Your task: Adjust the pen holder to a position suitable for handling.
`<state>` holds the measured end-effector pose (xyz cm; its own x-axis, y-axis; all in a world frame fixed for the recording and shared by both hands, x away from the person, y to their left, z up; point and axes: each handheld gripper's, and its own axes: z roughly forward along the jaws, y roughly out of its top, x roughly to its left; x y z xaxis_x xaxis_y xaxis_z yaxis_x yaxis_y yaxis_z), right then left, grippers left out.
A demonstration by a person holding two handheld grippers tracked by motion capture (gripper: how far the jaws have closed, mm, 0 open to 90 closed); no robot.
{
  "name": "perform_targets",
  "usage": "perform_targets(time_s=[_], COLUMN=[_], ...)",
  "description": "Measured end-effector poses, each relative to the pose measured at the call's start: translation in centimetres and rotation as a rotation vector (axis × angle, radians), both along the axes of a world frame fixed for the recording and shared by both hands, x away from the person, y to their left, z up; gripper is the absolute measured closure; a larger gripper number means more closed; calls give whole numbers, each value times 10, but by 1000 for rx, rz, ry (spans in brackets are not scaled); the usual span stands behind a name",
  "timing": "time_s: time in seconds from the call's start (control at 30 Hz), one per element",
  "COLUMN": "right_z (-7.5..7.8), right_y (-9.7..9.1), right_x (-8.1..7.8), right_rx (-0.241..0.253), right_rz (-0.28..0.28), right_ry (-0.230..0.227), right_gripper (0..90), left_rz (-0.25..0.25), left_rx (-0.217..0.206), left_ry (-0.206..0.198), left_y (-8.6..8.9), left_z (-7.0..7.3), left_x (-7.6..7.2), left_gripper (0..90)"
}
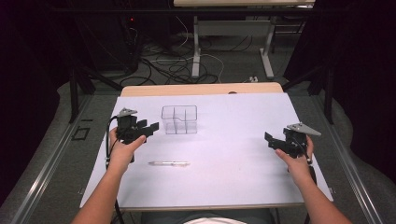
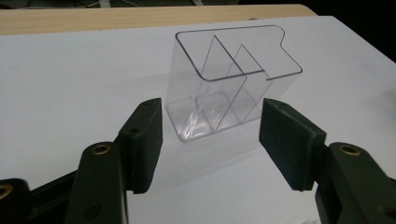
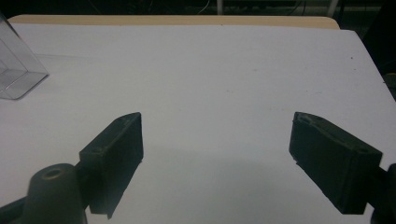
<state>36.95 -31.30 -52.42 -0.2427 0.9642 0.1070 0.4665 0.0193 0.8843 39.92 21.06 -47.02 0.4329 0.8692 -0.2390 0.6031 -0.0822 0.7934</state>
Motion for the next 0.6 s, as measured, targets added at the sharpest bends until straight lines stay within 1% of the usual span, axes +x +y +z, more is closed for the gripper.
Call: perform_targets(time_s=[0.03,0.07,0.1,0.17,0.2,0.23,0.27,0.3,0.33,0.37,0.43,0.47,0.53,0.57,0.6], right_z=[0,0,0,-1,0,0,0,0,0,0,-1,-1,-1,-1,-1], right_y=[0,0,0,0,1,1,1,1,1,1,1,1,2,2,2], right_x=[0,0,-1,-1,-1,-1,-1,-1,-1,-1,0,0,0,0,0], right_rx=[0,0,-5,4,0,4,4,4,0,0,-3,-3,-2,-2,-2], right_rz=[0,0,-1,4,7,9,8,8,12,12,13,13,14,14,15], right_ry=[1,1,11,7,15,7,7,7,4,4,7,7,7,7,9], right_gripper=[171,171,171,171,171,170,170,170,170,170,170,170,170,170,170], left_rz=[-12,-21,-42,-68,-89,-89,-93,-94,-99,-105,-117,-117,-122,-127,-130], left_rx=[8,7,26,53,80,80,103,130,135,129,89,69,62,76,81], left_ry=[-9,-21,-25,-53,-72,-72,-85,-86,-83,-71,-35,-17,-5,-7,-6], left_y=[1,2,4,6,8,8,8,9,9,10,12,12,12,12,11], left_z=[-1,-2,-1,-2,-2,-2,-2,-1,0,0,-2,-4,-8,-9,-9], left_x=[-1,-3,-4,-6,-7,-7,-7,-8,-9,-9,-10,-10,-11,-11,-12], left_gripper=[395,395,387,370,349,335,322,322,316,316,267,267,258,258,227])
